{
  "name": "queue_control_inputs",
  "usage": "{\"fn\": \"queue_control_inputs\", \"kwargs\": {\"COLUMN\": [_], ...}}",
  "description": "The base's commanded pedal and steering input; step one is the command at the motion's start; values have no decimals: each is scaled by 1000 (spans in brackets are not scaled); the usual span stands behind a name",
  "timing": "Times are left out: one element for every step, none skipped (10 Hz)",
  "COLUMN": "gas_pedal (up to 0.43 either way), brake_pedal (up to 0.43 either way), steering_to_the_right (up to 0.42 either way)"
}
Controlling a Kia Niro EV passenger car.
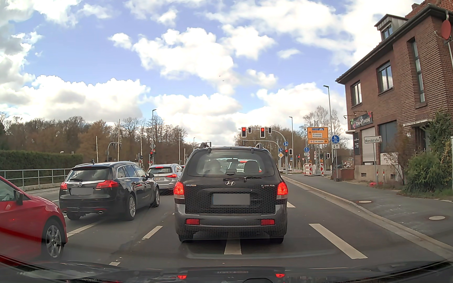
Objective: Follow the waypoints while adhering to traffic rules and regulations
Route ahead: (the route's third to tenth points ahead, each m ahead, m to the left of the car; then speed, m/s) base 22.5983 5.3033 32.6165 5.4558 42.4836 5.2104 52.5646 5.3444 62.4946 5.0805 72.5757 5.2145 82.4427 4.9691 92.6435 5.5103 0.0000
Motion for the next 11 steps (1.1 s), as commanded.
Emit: {"fn": "queue_control_inputs", "kwargs": {"gas_pedal": [0, 0, 0, 0, 0, 0, 0, 0, 0, 0, 0], "brake_pedal": [232, 232, 232, 232, 232, 232, 232, 232, 232, 232, 232], "steering_to_the_right": [-2, -2, -2, -2, -2, -2, -2, -2, -2, -2, -2]}}
